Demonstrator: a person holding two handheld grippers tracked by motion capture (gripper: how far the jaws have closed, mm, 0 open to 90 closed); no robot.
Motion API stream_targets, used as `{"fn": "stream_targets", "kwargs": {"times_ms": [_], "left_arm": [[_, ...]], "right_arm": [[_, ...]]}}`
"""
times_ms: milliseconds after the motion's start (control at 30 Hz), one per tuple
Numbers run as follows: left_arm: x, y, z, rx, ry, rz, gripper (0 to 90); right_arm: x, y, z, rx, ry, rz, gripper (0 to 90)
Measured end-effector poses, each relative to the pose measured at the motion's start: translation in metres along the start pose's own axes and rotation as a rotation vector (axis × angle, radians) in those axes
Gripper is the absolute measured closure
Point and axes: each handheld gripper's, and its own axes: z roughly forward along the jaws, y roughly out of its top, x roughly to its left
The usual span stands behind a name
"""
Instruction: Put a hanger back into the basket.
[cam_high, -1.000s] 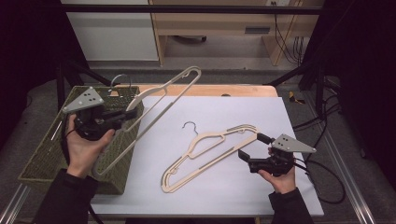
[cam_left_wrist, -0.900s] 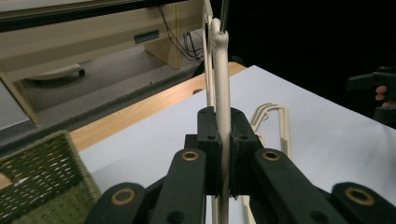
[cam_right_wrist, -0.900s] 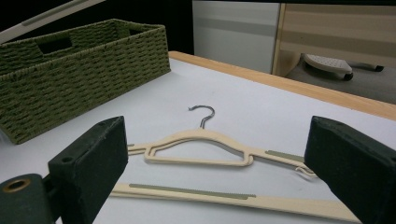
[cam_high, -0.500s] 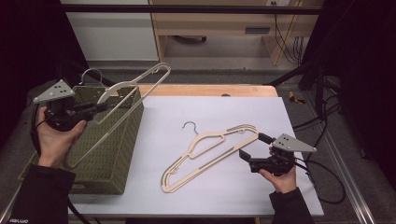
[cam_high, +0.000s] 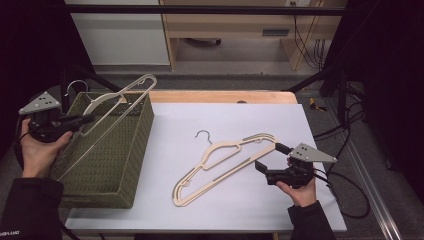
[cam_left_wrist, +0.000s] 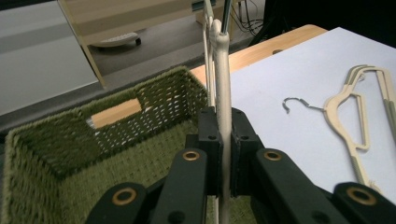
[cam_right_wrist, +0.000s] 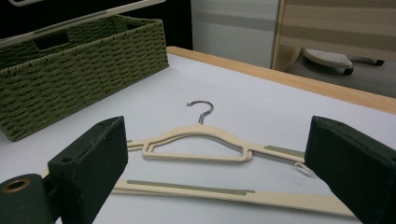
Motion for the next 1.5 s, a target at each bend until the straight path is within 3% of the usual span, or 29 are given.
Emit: {"fn": "stream_targets", "kwargs": {"times_ms": [433, 800, 1133, 1333, 1500], "left_arm": [[0.014, -0.025, -0.003, 0.057, 0.005, -0.015, 85.4], [0.024, -0.046, -0.002, 0.027, -0.030, -0.138, 85.4], [0.030, -0.057, 0.000, 0.026, -0.026, -0.177, 85.6], [0.027, -0.056, 0.008, 0.059, -0.034, -0.180, 85.6], [0.029, -0.061, 0.008, 0.043, -0.034, -0.225, 85.6]], "right_arm": [[0.001, -0.001, 0.002, 0.009, -0.002, -0.007, 6.8], [0.002, -0.002, 0.004, 0.015, -0.002, -0.004, 6.8], [0.001, -0.002, 0.005, 0.019, 0.000, -0.012, 6.8], [0.002, -0.002, 0.005, 0.023, 0.002, -0.006, 6.9], [0.002, -0.002, 0.005, 0.025, 0.008, -0.011, 7.0]]}}
